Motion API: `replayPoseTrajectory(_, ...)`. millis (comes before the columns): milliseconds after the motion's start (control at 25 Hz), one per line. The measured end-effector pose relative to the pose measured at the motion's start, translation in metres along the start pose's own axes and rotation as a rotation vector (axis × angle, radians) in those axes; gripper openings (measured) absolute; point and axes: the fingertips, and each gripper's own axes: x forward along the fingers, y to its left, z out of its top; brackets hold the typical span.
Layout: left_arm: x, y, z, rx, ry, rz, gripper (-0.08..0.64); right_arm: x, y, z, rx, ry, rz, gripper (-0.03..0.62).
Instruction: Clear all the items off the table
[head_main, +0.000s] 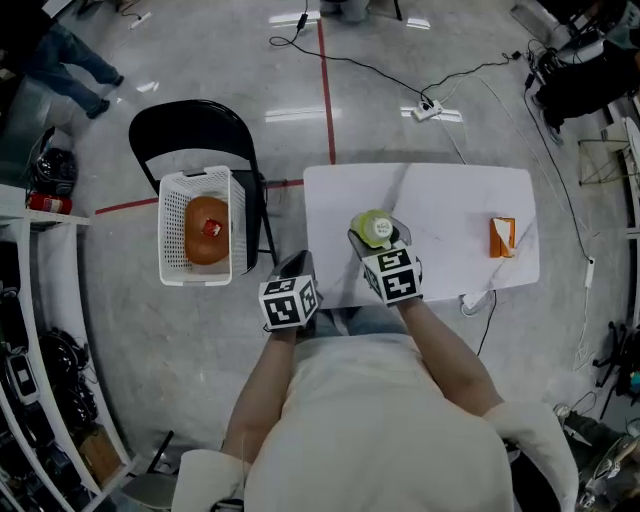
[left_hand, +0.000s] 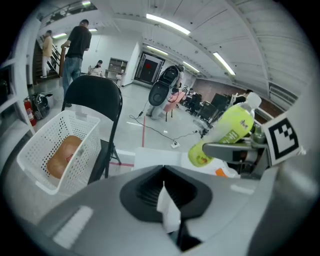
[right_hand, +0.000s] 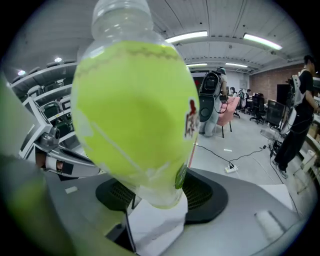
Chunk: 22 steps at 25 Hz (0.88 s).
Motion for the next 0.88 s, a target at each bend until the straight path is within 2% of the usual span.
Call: replayPoseTrajectory(880, -0.088, 0.169, 0.004, -0.210, -0.123, 0.188, 0.009, 0.071, 0.193, 0.066, -0.212, 0.000, 0.250, 0.281)
